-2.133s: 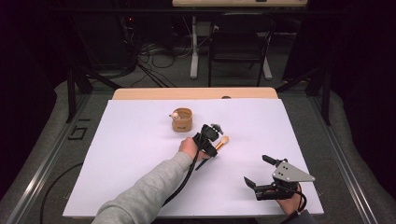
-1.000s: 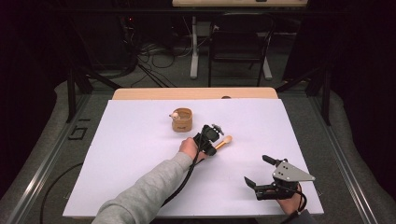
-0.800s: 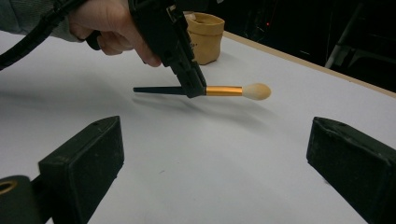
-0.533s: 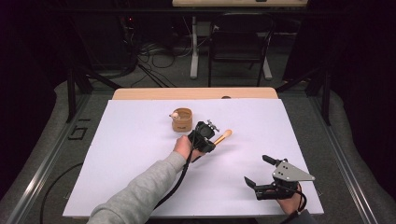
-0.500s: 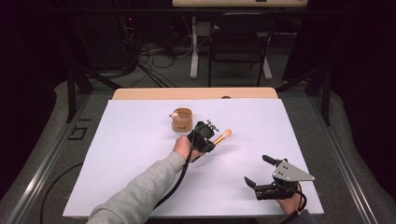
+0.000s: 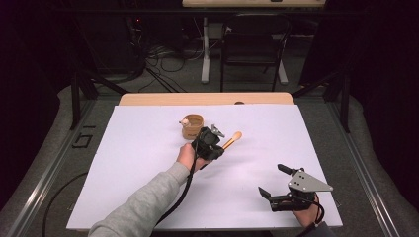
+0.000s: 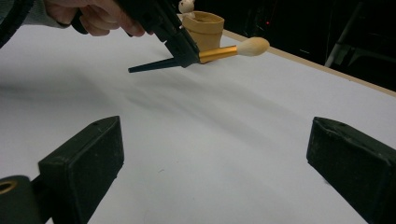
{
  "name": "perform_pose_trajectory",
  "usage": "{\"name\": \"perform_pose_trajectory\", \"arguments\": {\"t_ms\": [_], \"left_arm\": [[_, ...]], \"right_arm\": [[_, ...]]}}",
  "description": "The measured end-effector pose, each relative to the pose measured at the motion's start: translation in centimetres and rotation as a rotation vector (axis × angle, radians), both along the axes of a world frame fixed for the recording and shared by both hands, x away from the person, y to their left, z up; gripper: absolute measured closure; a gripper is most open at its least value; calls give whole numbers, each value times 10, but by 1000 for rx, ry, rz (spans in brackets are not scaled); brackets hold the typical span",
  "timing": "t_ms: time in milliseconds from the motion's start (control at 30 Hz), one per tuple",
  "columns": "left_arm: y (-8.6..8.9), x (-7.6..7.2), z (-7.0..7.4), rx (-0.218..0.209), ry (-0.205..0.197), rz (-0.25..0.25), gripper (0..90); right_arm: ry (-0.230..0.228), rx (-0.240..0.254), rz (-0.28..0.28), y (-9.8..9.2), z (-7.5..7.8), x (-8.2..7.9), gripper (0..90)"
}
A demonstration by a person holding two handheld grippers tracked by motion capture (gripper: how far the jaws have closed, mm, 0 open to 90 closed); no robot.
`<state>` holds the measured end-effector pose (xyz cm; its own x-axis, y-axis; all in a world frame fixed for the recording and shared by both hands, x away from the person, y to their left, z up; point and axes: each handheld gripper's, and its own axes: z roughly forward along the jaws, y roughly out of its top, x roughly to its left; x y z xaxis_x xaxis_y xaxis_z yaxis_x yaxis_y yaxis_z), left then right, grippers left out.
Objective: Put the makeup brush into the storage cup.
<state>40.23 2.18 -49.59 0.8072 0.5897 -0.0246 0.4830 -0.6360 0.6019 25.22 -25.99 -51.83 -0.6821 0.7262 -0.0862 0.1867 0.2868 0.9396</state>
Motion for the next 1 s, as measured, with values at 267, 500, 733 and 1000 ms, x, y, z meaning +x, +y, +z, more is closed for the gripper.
{"name": "perform_pose_trajectory", "arguments": {"t_ms": [267,500,733,1000], "left_arm": [[17,-1,-1,-40,-21,23,786],[30,-4,3,-80,-57,42,786],[42,-8,5,-112,-83,60,786],[58,-13,8,-152,-124,70,786]], "right_arm": [[8,-5,1,0,0,1,35],[9,-6,0,0,0,1,35],[5,-5,1,0,-1,1,36],[6,-3,-1,0,-1,1,35]]}}
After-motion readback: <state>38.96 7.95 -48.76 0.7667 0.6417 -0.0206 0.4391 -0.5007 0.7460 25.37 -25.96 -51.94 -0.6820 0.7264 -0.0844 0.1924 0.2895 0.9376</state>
